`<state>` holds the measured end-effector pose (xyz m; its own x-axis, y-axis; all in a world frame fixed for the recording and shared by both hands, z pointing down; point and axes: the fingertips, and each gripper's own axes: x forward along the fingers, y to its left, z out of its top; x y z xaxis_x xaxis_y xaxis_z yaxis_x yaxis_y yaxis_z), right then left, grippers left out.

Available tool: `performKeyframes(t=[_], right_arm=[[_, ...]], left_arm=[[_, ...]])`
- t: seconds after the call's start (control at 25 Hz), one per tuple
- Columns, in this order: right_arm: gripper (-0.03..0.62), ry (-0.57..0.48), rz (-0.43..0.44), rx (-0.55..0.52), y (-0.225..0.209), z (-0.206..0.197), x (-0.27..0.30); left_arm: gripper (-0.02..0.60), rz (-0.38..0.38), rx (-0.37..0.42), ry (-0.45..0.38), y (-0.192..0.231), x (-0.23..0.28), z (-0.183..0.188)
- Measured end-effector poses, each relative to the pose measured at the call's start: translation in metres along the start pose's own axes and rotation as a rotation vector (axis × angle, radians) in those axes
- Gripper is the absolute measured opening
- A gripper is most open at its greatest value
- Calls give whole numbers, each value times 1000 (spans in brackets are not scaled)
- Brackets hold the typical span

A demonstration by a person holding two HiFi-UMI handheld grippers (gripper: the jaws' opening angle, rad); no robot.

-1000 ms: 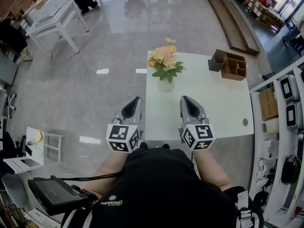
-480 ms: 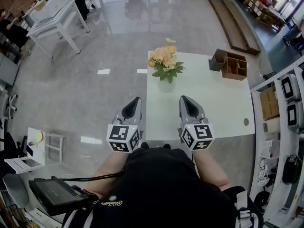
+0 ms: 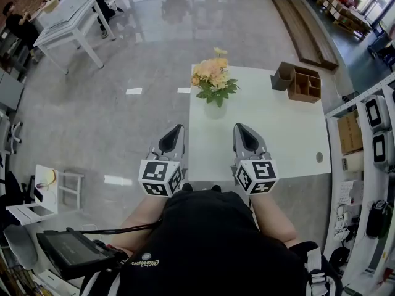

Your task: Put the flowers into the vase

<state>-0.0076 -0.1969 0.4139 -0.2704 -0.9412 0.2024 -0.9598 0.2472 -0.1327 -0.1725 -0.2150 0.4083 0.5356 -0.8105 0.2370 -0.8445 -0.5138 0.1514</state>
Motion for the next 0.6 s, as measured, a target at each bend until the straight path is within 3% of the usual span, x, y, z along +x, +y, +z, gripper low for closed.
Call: performKeyframes(t=[0.6], right_arm=[[0,21,6,0,-4,-4,5]], left_arm=[[6,0,-1,11,-2,6,-3]])
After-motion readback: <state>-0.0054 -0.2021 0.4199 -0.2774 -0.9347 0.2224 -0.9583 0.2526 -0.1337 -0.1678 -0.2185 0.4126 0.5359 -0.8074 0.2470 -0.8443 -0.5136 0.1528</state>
